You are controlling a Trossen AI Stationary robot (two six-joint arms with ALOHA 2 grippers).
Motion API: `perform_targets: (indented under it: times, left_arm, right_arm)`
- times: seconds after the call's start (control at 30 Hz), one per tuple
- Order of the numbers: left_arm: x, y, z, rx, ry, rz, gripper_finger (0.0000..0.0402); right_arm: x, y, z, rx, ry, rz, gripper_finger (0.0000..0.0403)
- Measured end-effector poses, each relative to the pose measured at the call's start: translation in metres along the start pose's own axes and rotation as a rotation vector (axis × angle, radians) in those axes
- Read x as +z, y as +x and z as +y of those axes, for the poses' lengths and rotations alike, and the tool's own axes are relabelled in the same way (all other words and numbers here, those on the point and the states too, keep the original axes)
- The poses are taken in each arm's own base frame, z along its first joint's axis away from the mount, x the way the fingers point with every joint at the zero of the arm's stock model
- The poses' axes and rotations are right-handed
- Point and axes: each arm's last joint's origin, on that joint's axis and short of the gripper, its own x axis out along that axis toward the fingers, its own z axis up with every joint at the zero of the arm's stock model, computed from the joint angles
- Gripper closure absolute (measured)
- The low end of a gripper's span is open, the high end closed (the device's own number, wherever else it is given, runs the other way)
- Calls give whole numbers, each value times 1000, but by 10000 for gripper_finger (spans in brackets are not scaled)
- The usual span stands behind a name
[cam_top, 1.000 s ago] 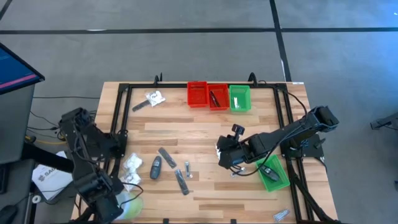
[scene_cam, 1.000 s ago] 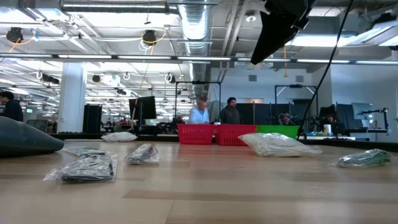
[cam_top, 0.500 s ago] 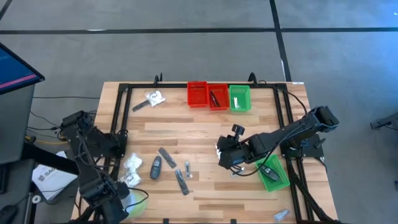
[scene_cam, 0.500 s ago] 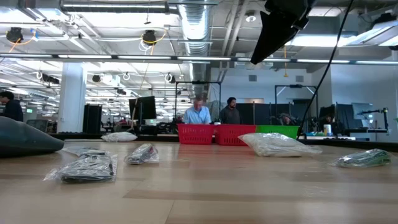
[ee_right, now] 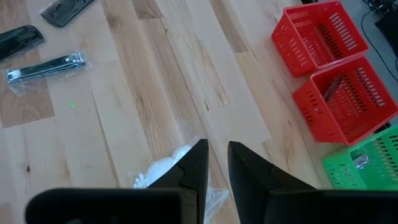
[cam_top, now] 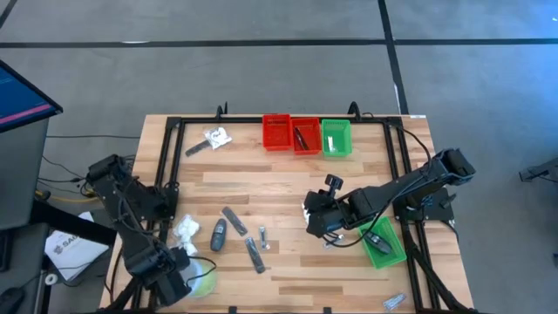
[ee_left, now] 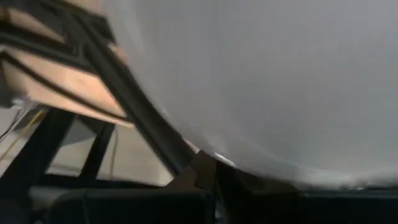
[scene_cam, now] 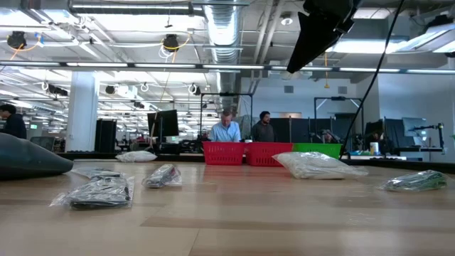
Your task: Pick & Place Travel size toiletries
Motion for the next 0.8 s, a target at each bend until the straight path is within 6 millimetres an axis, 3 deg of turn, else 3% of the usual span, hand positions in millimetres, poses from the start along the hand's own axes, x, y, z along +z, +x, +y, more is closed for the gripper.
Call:
perform_targets:
  times: [0.2, 0.8]
  left_arm:
    - [9, 12, 7, 32, 72, 5, 401]
    - [36, -2, 1, -102, 286, -242, 401]
  right_arm:
    - [0, 0, 0, 0, -1, 0, 349]
    - [0, 0, 0, -2, -3, 3, 349]
